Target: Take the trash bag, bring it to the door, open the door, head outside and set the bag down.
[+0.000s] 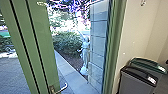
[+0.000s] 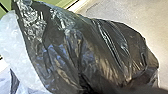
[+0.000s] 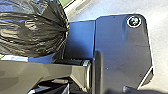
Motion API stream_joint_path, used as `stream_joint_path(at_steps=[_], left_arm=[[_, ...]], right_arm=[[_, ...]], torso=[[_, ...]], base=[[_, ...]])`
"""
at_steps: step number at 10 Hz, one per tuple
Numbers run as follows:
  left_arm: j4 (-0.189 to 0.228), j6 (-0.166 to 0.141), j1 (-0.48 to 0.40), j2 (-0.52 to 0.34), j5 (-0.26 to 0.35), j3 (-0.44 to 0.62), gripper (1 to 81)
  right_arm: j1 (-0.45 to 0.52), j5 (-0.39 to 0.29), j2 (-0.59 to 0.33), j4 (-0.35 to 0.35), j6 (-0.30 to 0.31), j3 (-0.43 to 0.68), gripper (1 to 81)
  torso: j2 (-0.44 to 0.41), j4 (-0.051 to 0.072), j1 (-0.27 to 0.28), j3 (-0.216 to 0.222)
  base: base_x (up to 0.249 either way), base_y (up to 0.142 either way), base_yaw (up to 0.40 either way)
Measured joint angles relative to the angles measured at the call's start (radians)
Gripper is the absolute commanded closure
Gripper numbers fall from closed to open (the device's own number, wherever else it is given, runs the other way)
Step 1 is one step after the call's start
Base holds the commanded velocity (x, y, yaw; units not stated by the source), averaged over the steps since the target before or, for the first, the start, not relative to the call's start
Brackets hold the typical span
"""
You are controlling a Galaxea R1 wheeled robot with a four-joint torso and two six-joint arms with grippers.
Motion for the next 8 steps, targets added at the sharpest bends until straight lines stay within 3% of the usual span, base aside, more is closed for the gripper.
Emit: stream_joint_path(at_steps=[8], left_arm=[[0.000, 0.000, 0.002, -0.002, -0.005, 0.000, 81.1]], right_arm=[[0.000, 0.000, 0.003, -0.001, 0.000, -0.004, 1.0]], torso=[[0.000, 0.000, 0.000, 0.000]], base=[[0.000, 0.000, 0.000]])
